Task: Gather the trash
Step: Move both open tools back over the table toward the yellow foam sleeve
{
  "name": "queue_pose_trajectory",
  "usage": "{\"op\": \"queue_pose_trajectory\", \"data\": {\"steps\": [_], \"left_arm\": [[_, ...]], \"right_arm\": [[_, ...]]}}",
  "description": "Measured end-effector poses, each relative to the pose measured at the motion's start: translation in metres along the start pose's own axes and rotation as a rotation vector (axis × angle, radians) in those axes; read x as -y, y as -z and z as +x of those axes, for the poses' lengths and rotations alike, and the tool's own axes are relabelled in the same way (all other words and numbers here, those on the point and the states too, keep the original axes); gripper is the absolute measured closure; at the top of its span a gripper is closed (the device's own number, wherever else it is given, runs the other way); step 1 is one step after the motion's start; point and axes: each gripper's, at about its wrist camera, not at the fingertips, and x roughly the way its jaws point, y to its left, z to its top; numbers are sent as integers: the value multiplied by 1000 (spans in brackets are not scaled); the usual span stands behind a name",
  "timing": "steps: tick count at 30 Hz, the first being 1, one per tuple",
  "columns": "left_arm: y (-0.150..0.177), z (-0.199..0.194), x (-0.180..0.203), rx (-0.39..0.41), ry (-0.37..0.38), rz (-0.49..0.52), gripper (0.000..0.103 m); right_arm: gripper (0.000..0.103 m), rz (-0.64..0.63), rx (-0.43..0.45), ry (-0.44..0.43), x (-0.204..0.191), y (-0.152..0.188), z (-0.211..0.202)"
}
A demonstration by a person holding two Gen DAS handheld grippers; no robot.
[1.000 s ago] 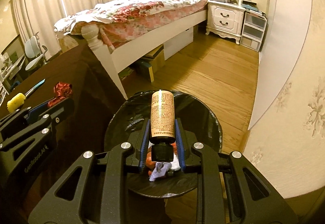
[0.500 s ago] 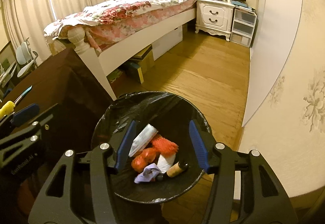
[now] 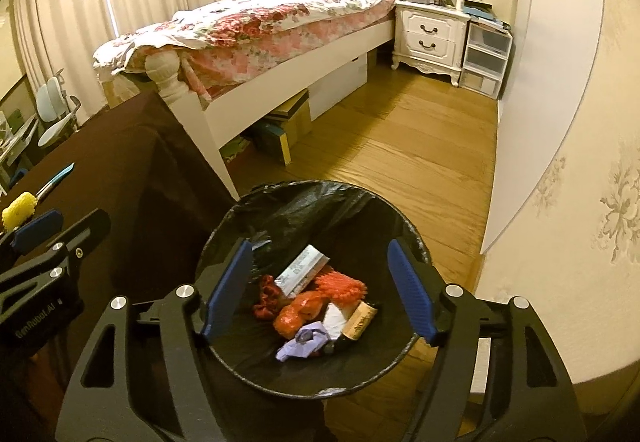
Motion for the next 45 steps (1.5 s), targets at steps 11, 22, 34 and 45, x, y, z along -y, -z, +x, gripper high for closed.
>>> {"op": "queue_pose_trajectory", "data": {"steps": [11,22,34,45], "left_arm": [[14,-9,-50,-11,-94,-59,30],[35,-20,-118,-44,-190,-176,30],[44,-26,-191,-70,-307,-293,30],[39,-21,-245,-76,-373,-354,30]], "right_arm": [[32,-68,-21,-93,-57,-2,2],[31,-180,-42,-199,-129,0,-2],[31,-280,-62,-263,-177,-3,-3],[31,-334,-86,-290,-222,-7,13]]}}
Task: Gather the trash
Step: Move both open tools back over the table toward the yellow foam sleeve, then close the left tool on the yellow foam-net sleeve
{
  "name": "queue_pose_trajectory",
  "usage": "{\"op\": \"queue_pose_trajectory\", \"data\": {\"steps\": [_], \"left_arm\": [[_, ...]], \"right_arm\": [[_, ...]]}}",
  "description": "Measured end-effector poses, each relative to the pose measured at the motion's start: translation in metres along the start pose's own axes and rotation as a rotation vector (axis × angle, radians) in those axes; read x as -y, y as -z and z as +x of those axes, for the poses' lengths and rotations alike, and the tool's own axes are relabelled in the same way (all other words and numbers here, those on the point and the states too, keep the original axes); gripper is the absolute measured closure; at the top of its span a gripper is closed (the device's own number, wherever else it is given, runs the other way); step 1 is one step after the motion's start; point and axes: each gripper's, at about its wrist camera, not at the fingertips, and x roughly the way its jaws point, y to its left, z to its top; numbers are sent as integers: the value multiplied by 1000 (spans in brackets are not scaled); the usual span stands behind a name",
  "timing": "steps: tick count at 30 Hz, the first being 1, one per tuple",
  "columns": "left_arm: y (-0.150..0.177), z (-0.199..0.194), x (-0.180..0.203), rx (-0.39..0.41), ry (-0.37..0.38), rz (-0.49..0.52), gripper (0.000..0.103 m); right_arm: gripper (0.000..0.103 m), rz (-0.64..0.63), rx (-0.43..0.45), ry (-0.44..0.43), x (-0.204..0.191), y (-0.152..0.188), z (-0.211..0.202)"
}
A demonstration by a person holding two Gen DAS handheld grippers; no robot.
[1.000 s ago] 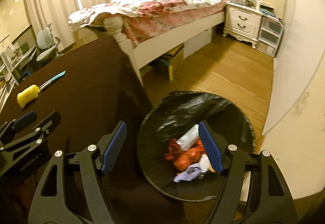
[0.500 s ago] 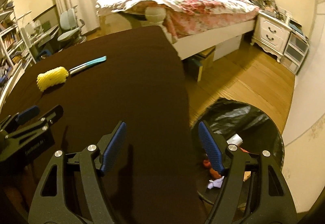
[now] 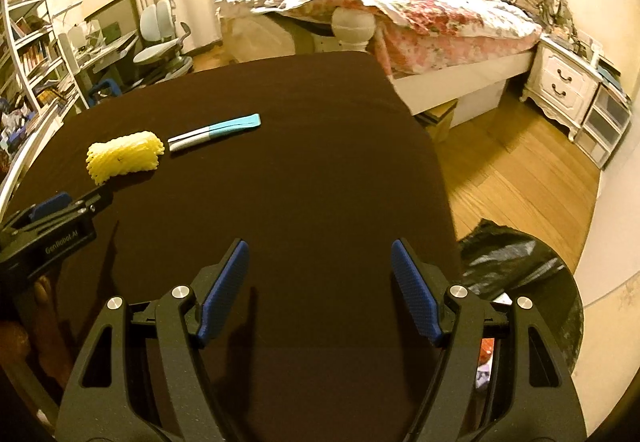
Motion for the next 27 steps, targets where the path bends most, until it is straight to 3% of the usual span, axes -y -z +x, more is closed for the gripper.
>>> {"op": "queue_pose_trajectory", "data": {"steps": [6,11,16,21,27], "left_arm": [[-9,18,-4,-44,1,7,30],[-18,25,-11,-31,-14,21,29],[-24,29,-11,-25,19,34,30],[-18,31,-5,-46,39,86,77],[-13,25,-5,-44,64,88,92]], "right_arm": [[31,-14,-10,-11,-10,-9,7],[31,-19,-18,-20,-15,-12,13],[31,-20,-24,-25,-15,-11,15],[31,-15,-27,-28,-13,-10,15],[31,-14,-23,-29,-13,-11,14]]}}
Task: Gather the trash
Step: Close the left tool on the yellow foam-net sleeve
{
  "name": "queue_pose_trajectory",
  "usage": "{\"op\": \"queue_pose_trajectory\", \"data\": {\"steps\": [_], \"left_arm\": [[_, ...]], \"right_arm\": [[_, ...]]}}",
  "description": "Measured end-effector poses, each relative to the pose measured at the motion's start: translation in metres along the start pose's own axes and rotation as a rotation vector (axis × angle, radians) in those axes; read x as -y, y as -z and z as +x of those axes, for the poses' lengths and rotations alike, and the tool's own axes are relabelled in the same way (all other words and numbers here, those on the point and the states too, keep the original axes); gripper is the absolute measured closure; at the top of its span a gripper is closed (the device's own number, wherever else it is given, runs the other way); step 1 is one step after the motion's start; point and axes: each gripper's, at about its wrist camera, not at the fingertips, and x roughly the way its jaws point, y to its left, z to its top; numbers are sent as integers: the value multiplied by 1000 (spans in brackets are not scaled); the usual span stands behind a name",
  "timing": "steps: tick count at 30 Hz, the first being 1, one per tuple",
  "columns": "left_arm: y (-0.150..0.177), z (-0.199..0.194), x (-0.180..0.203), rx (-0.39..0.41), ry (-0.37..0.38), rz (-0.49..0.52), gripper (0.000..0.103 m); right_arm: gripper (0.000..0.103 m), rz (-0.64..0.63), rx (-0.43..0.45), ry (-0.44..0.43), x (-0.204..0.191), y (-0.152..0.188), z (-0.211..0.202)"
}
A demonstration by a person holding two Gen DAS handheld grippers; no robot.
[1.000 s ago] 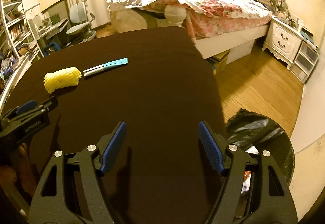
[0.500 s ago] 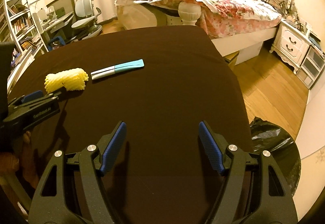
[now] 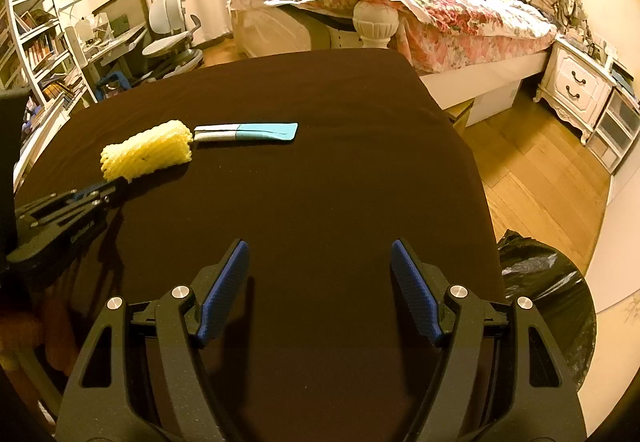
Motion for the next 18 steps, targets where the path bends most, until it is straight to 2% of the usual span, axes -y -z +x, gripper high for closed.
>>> {"op": "queue_pose_trajectory", "data": {"steps": [14,16,18], "left_arm": [[20,-18,26,-12,65,27,92],[21,-20,25,-6,55,23,86],[22,-23,23,2,43,11,64]], "right_arm": [[31,1,-1,0,1,1,-1],[31,2,-1,1,0,1,-2],[31,3,0,0,0,2,-4]]}}
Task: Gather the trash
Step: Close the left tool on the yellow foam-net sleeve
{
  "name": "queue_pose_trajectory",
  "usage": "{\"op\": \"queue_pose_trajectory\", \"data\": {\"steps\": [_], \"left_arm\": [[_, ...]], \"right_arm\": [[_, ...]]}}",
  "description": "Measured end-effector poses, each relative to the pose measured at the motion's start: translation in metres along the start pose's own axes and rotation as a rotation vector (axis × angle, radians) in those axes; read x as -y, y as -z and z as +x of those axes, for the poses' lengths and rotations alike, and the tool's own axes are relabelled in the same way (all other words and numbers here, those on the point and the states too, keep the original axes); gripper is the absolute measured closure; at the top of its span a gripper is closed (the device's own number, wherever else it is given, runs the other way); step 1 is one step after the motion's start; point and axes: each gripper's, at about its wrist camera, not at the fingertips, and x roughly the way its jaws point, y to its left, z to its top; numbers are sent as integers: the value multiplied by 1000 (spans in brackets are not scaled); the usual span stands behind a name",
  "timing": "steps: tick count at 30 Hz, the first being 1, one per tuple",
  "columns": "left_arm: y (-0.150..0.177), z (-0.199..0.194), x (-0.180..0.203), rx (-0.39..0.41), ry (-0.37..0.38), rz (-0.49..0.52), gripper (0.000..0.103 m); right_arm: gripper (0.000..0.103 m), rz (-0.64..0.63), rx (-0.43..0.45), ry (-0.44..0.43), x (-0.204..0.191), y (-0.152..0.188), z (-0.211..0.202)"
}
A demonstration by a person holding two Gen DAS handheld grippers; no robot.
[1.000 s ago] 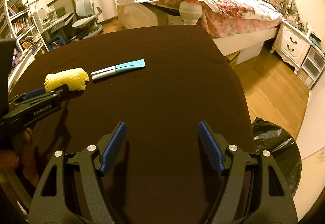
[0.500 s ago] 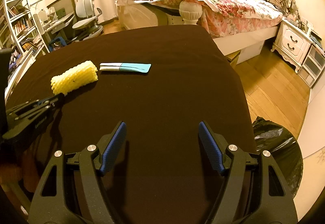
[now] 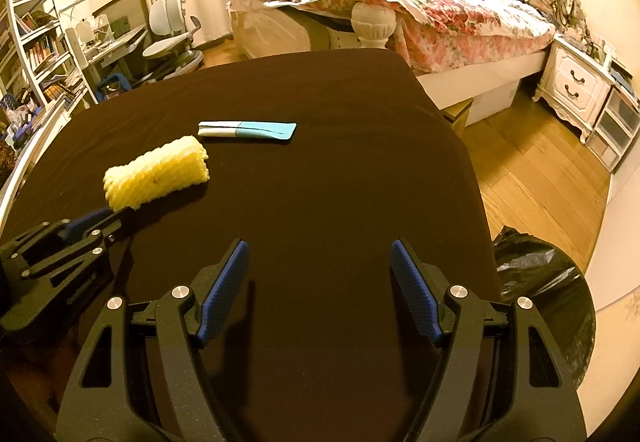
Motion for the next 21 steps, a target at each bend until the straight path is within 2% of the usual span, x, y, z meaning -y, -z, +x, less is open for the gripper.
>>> {"op": "queue_pose_trajectory", "data": {"steps": [5,9,13,19,20,21], "left_arm": [[-3,-6,-4,43,-36,5,43],[-13,-4,-6,70,-62,30,38],[-22,1,-2,79,-34,65,33],[-29,19,9,43,25,129,34],[-28,21,10,36,38,132,46],[-29,26,12,16,56,140,54]], "right_arm": [[31,0,0,0,0,1,0],[31,-1,1,1,0,1,-1],[30,2,-1,0,1,2,-2],[30,5,-9,-3,1,4,1],[30,4,-11,-3,1,4,2],[30,3,-12,-4,1,4,2]]}}
